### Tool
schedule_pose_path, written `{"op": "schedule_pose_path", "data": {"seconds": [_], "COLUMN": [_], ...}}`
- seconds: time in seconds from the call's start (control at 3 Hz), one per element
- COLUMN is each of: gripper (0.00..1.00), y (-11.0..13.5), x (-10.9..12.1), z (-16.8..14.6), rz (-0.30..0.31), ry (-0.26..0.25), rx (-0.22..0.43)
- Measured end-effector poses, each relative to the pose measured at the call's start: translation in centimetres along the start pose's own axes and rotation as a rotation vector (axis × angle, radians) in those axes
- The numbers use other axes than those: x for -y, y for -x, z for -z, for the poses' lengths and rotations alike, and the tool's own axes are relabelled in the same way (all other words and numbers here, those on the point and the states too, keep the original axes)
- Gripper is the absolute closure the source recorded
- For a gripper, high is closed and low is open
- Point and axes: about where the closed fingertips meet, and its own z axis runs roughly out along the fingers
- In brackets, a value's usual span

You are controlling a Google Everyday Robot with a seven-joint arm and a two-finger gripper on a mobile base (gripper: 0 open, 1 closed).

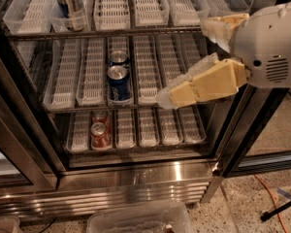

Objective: Pick redbull can from top shelf of fridge

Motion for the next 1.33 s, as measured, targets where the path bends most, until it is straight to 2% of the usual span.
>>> {"op": "schedule_pose_path", "data": {"seconds": [0.33, 0.67, 1.0, 1.33], "gripper": [0.00, 0.00, 0.00, 0.00], "y": [1.1, 1.1, 0.5, -1.3], "x": [0.0, 0.0, 0.3, 0.9], "z": [-0.1, -0.1, -0.6, -2.4], "rz": [-0.014, -0.014, -0.008, 0.030], "ry": [-0.009, -0.009, -0.025, -0.049], "rx": [0.033, 0.033, 0.050, 0.050]}}
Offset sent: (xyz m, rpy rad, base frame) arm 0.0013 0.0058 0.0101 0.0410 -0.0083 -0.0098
